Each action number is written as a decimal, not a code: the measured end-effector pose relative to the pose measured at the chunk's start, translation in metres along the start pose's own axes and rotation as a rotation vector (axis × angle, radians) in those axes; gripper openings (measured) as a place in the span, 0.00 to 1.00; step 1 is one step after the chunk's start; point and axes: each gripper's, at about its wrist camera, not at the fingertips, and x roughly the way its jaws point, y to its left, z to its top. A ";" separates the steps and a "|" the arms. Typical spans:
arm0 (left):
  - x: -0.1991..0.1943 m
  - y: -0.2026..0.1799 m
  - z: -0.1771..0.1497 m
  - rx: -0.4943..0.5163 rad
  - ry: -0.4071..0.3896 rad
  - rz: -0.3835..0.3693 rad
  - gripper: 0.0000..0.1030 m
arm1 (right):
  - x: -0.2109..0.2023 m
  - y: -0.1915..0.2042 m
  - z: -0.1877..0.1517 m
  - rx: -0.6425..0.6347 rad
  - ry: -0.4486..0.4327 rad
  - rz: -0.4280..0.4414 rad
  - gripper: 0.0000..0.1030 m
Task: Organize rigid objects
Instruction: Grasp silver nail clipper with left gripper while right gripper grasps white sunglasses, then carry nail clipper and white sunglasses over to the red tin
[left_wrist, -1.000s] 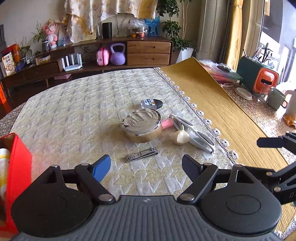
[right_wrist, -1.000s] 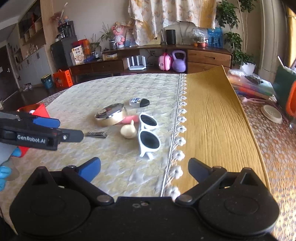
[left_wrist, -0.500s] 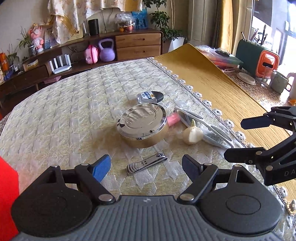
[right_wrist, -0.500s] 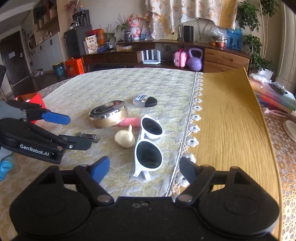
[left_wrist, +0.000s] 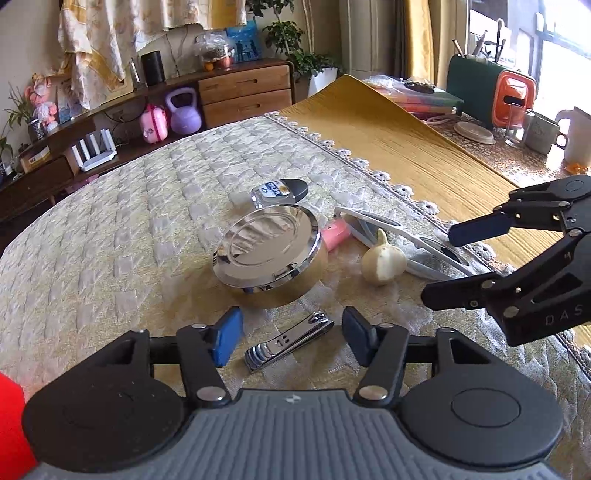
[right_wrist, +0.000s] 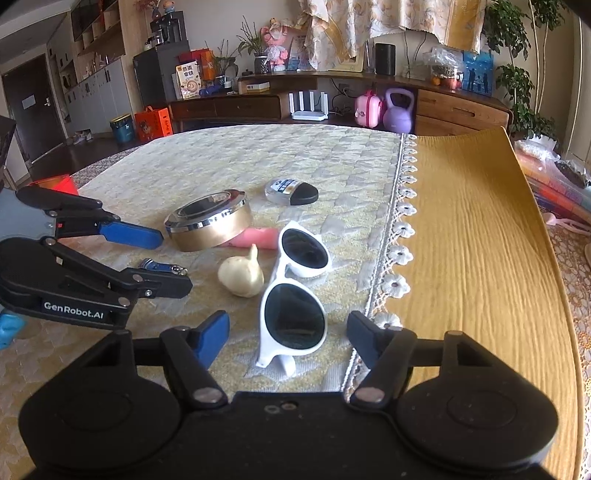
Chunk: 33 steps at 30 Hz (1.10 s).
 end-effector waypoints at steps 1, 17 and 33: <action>0.000 -0.001 0.000 0.004 -0.001 -0.004 0.52 | 0.000 0.000 0.000 -0.001 -0.002 -0.001 0.68; -0.011 -0.022 -0.007 0.023 0.006 0.027 0.20 | -0.005 0.000 -0.001 0.041 -0.021 -0.052 0.35; -0.039 -0.007 -0.018 -0.162 0.054 0.050 0.11 | -0.049 0.026 -0.010 0.072 -0.093 -0.093 0.34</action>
